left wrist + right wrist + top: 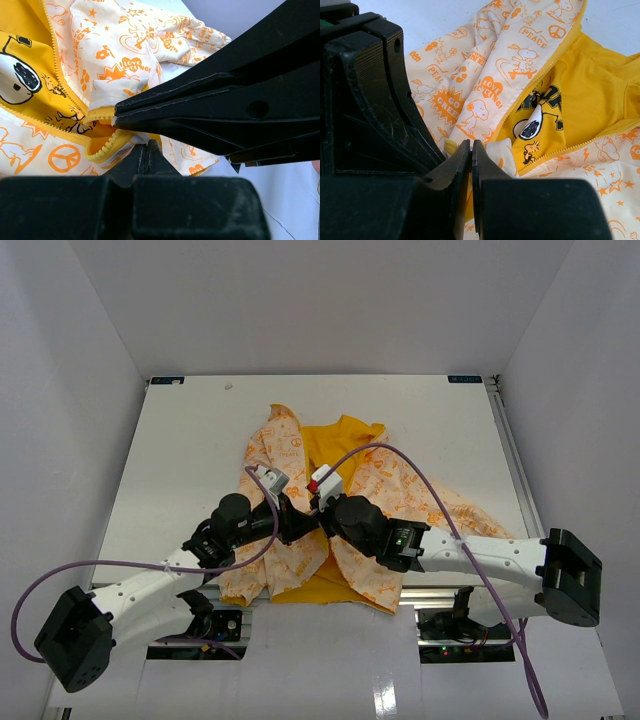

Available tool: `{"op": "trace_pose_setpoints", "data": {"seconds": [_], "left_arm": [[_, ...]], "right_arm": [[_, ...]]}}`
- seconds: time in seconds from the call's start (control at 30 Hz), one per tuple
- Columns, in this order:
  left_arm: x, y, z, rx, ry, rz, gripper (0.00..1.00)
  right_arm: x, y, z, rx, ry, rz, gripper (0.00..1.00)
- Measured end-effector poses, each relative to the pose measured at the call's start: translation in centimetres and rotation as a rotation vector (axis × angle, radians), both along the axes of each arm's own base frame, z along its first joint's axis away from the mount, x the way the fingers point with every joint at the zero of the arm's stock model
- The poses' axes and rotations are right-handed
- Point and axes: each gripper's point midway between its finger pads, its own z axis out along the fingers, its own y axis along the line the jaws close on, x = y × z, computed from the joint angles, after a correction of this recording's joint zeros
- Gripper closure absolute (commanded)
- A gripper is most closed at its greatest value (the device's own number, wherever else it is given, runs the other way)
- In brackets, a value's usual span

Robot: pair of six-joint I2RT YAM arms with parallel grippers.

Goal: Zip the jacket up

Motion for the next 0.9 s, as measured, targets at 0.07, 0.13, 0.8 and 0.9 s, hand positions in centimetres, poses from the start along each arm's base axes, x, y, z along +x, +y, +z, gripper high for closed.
{"op": "trace_pose_setpoints", "data": {"seconds": [0.07,0.13,0.8,0.9], "left_arm": [[0.0,0.0,-0.1,-0.005,-0.006,0.000,1.00],[0.0,0.0,-0.1,-0.009,-0.010,0.000,1.00],[-1.6,-0.2,0.0,-0.035,-0.016,-0.072,1.00],[-1.2,-0.2,-0.3,-0.030,-0.014,-0.059,1.00]], "right_arm": [[0.0,0.0,0.0,0.000,0.000,0.006,0.92],[0.0,0.1,0.0,0.002,0.001,0.012,0.92],[-1.4,-0.9,0.4,0.107,0.002,0.061,0.92],[-1.0,-0.1,0.0,0.064,-0.003,0.066,0.92]]}}
